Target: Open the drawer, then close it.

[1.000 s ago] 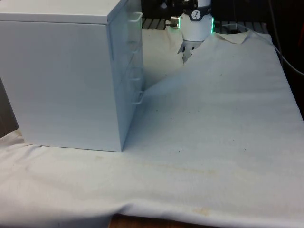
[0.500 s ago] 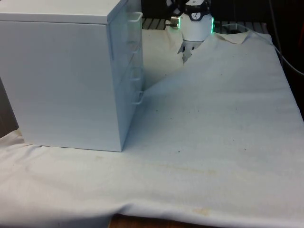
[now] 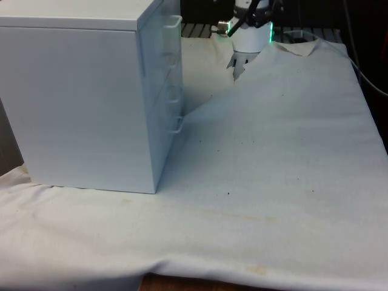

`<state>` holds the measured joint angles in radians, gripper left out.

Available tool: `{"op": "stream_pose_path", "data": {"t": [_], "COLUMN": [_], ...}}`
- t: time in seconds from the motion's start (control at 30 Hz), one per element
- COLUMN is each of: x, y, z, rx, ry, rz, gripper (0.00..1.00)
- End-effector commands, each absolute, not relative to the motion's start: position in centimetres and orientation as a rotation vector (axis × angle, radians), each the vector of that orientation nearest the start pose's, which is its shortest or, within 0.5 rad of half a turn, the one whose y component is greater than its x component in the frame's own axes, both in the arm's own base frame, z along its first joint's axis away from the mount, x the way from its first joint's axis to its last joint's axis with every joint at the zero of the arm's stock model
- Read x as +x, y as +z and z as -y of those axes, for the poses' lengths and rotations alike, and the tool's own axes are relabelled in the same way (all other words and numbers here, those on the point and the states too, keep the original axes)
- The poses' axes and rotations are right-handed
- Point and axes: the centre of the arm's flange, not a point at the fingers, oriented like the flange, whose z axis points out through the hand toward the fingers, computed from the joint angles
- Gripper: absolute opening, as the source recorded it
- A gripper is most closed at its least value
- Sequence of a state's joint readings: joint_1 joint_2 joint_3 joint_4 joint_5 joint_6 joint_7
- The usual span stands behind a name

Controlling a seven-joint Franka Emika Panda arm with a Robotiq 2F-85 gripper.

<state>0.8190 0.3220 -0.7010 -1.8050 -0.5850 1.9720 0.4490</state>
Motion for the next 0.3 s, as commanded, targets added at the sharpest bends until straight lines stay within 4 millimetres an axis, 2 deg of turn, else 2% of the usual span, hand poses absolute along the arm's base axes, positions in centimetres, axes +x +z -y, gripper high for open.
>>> {"op": "stream_pose_path", "data": {"t": [0.0,0.27], "x": [61.67,61.67], "y": [41.48,41.46], "z": [-7.07,-6.99], "rx": [2.42,2.417], "ry": [0.144,0.142], "rz": [0.059,0.061], "gripper": [0.52,0.96]}}
